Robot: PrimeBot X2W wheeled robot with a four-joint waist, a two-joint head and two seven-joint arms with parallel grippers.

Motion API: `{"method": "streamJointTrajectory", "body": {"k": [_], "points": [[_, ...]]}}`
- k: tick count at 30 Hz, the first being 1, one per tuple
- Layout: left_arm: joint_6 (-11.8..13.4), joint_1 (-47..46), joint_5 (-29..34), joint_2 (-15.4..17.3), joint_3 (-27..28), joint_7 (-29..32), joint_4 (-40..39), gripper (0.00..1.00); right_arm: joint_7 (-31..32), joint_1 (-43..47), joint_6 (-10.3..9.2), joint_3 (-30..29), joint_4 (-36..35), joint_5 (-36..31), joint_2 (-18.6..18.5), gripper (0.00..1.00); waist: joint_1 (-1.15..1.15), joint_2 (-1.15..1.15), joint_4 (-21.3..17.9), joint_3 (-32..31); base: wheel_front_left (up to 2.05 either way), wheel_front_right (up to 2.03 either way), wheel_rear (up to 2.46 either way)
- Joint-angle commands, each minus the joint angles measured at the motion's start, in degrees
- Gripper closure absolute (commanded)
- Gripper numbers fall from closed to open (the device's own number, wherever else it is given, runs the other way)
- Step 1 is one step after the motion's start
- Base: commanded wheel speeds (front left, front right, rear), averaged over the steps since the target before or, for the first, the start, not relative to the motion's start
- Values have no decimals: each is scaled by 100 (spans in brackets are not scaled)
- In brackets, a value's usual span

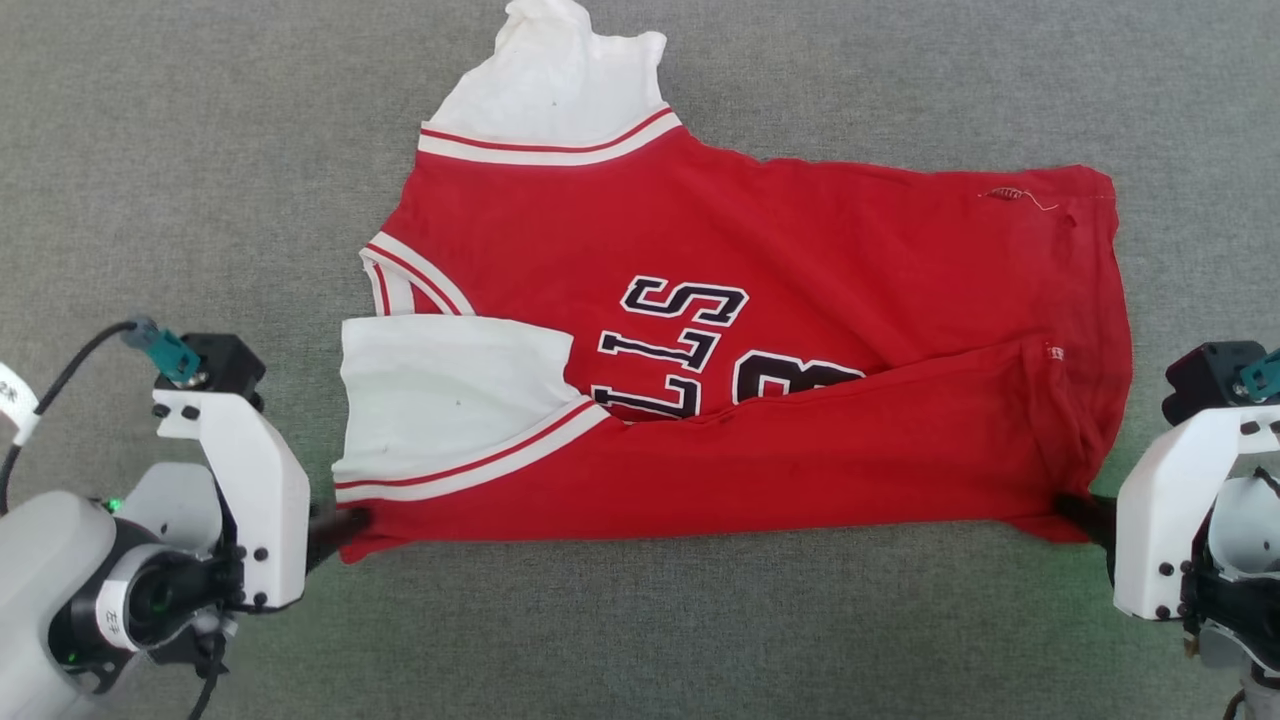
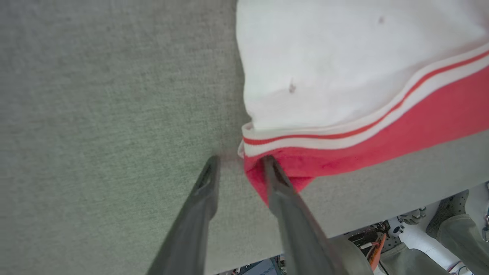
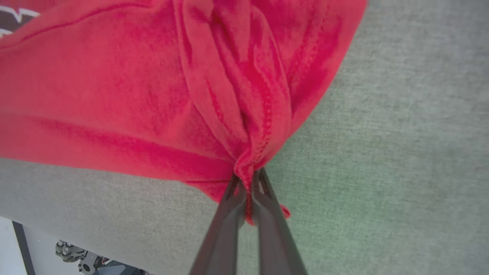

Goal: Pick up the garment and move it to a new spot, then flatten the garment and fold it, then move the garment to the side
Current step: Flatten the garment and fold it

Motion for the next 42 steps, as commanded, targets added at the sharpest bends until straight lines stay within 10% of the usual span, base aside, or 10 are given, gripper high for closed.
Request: {"method": "streamJointTrajectory", "body": {"k": [1,17,42], "points": [[-19,-90,19,-2,23,-19,2,0,-64,-60,-2,7,25,-56,34,0,0,0,-3,-1,0,0,0],[47,-728,263,590,421,129,-432,0,-1440,-297,-2,-237,-609,-216,423,0,0,0,-215,84,0,0,0],[-2126,-3989,1646,-849,292,-501,3640,0,-6131,-738,-2,1006,268,-257,758,0,0,0,-1931,685,0,0,0]]}}
